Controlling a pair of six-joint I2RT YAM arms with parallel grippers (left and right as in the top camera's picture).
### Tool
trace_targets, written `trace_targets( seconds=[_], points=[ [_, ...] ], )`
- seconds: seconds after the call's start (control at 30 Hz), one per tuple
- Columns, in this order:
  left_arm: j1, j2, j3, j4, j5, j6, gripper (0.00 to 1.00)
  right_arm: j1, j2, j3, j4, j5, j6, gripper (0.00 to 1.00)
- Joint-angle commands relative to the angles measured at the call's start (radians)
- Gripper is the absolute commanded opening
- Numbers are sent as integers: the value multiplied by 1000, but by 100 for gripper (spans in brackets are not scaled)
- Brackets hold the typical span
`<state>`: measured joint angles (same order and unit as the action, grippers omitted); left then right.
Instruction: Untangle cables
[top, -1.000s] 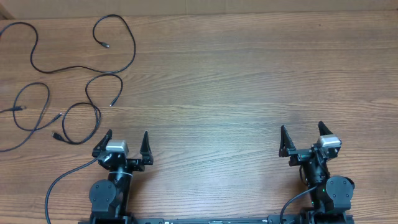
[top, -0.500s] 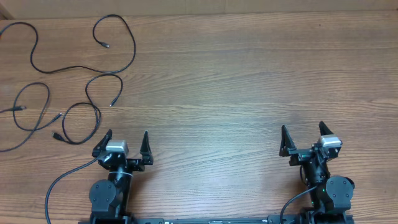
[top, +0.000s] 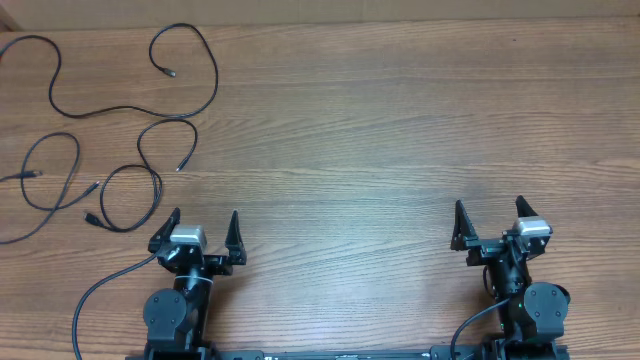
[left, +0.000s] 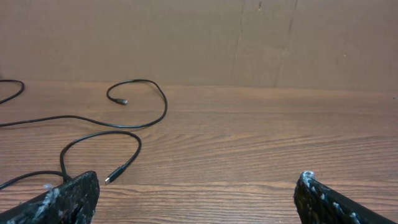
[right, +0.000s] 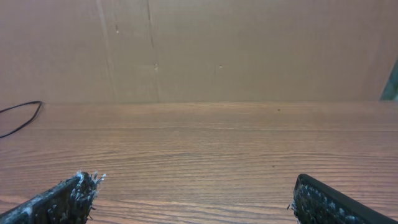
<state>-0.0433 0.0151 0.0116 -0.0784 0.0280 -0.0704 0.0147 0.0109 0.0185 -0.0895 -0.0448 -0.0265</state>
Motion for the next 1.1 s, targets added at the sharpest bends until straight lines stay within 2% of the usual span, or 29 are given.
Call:
trace_targets(
  seconds=[0.0,1.07],
  points=[
    [6,-11,-7,1,-6,23,100,-3,-8,-10,6,10,-5,100],
    [6,-11,-7,1,-21,42,100,-3,-8,-10,6,10,-5,100]
  ],
)
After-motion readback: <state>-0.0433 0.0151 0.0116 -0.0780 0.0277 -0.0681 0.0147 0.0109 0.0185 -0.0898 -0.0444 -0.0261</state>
